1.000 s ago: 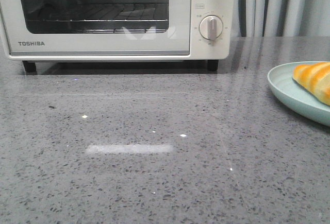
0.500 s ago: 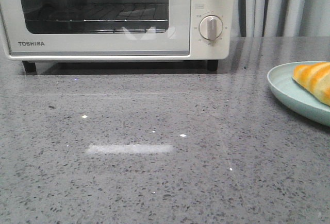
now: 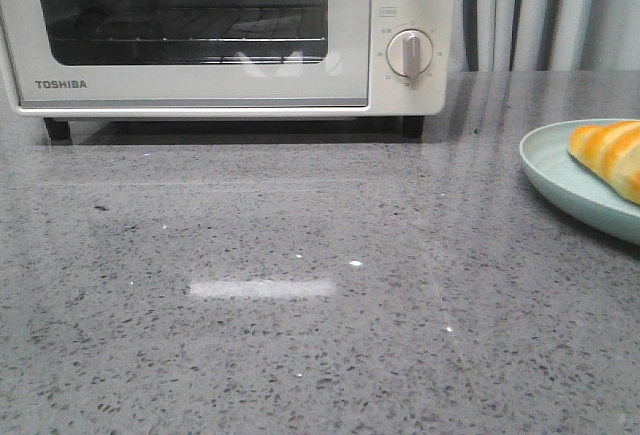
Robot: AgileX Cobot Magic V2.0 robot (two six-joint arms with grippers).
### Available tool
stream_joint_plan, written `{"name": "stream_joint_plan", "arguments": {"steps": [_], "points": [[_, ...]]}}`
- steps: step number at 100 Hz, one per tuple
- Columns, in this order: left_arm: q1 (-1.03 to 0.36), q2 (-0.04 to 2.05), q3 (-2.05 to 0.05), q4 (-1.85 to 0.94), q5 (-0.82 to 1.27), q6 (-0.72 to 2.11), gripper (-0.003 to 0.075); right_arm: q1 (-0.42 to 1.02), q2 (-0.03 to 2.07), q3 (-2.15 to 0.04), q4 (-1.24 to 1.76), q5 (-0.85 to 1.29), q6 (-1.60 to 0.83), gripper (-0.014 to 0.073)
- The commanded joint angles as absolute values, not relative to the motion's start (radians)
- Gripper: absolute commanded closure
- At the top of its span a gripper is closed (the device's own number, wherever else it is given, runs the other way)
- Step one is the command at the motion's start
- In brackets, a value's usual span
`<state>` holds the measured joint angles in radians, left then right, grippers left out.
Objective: Put bread in oven
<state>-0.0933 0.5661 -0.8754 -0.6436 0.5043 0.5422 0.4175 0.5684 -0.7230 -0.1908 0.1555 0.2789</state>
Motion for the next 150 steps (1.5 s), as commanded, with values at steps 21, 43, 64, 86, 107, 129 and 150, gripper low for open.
{"name": "stream_joint_plan", "arguments": {"steps": [21,43,64,86,107,129,150], "points": [[-0.188,0.697,-0.911,-0.747,0.415,0.631,0.0532,0.433,0.589,-0.757,-0.257,0.098,0.269,0.0564],[-0.256,0.791,-0.911,-0.782,0.3,0.719,0.0663,0.433,0.589,-0.757,-0.282,0.129,0.269,0.0569],[-0.314,0.876,-0.911,-0.781,0.177,0.746,0.074,0.433,0.589,-0.757,-0.301,0.129,0.269,0.0569],[-0.383,0.999,-0.923,-0.782,0.099,0.757,0.074,0.433,0.589,-0.757,-0.319,0.133,0.269,0.0569],[-0.413,1.091,-0.972,-0.778,0.0,0.78,0.074,0.433,0.589,-0.757,-0.319,0.135,0.269,0.0569],[-0.413,1.164,-1.004,-0.777,-0.038,0.78,0.074,0.433,0.589,-0.757,-0.319,0.135,0.269,0.0569],[-0.413,1.23,-1.01,-0.777,-0.075,0.78,0.074,0.433,0.589,-0.757,-0.319,0.136,0.269,0.0569]]}}
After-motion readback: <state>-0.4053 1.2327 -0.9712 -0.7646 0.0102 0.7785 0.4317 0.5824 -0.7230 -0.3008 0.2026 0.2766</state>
